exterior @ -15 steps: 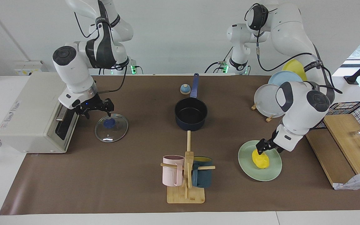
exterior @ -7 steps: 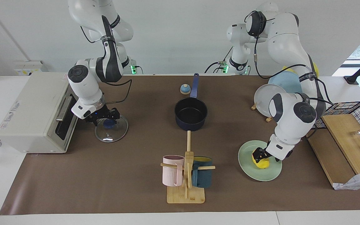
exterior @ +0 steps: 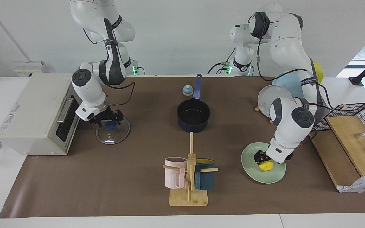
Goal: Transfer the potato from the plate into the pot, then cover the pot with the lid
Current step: 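Grasp the yellow potato with the left gripper while the right gripper reaches the lid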
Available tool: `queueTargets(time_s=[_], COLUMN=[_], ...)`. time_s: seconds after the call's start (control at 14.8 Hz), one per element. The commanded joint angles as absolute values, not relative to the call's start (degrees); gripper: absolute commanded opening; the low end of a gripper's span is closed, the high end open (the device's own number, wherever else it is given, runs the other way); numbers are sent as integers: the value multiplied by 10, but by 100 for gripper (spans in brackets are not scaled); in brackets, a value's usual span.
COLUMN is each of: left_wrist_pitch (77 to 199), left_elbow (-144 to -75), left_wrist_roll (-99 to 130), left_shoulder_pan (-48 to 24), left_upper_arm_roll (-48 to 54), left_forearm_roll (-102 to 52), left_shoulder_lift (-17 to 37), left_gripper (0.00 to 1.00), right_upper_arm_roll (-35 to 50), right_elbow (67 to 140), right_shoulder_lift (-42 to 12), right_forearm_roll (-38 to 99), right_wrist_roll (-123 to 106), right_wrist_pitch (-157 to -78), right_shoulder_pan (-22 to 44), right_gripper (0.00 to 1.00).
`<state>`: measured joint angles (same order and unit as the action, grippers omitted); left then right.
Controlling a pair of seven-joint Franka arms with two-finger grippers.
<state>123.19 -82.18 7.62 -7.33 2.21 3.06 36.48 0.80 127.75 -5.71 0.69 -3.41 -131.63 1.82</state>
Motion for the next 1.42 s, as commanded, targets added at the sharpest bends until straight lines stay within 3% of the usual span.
queueTargets(time_s=[0.0,0.14,0.34,0.47,0.61,0.68,0.88,1.01,1.22,1.35], left_wrist_pitch=[1266,1273,1259,1254,1244,1233,1179,1120,1022,995], left_elbow=[-853,-858,-851,-848,-846,-841,-819,-824,-826,-831], left_wrist_roll=[91,91,90,89,89,90,96,116,143,210], left_shoulder_pan=[-78,-78,-78,-78,-78,-79,-79,-80,-97,-139], left_upper_arm_roll=[18,18,18,18,18,18,23,26,31,31], left_forearm_roll=[45,45,45,45,45,45,32,5,-32,-33], left_shoulder_lift=[353,352,352,352,352,352,328,268,192,164], left_gripper=[100,100,80,52,11,0,0,0,0,0], right_upper_arm_roll=[11,11,11,11,11,11,11,11,11,11], right_elbow=[1288,1289,1295,1296,1296,1296,1293,1284,1239,1196], right_shoulder_lift=[-53,-53,-51,-51,-51,-51,-52,-54,-63,-76], right_forearm_roll=[15,15,15,15,15,15,15,14,15,15], right_wrist_roll=[-26,-30,-30,-31,-31,-31,-36,-40,-39,-38], right_wrist_pitch=[-1331,-1330,-1331,-1331,-1331,-1331,-1331,-1324,-1283,-1239], right_shoulder_pan=[17,16,16,16,16,16,16,16,37,39], right_gripper=[95,92,80,80,78,73,48,32,19,0])
